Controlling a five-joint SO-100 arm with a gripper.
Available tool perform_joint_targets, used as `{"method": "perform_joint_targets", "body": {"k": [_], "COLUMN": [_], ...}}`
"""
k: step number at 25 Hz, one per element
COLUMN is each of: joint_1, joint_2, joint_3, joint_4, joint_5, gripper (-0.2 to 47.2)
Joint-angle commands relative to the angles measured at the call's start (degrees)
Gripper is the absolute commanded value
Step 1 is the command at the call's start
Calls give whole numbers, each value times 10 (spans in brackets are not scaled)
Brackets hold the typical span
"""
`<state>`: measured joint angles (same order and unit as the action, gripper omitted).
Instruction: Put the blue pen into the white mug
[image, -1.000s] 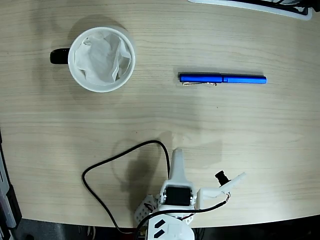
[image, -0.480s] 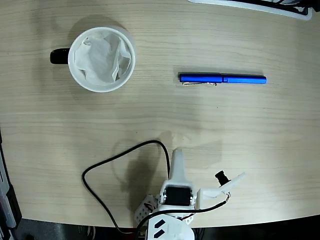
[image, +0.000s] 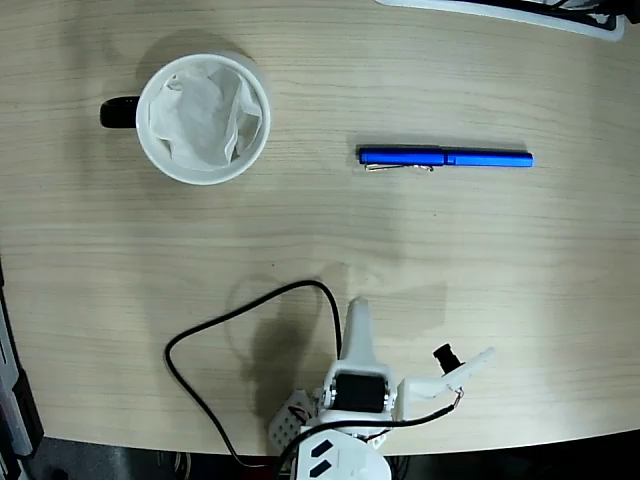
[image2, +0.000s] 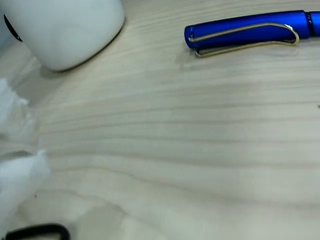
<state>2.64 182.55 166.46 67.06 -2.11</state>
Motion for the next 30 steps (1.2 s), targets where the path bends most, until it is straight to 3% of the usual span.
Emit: {"method": "perform_joint_targets", "body": {"k": [1,14,23,30], "joint_1": [13,54,65,74], "joint_2": [-59,-486,-772,-974], "joint_3": [-78,-428,-686,-818], "joint_4": [-25,-25,85,108], "joint_5": [-2,-2,-2,-38], "gripper": [0,0,0,4]}}
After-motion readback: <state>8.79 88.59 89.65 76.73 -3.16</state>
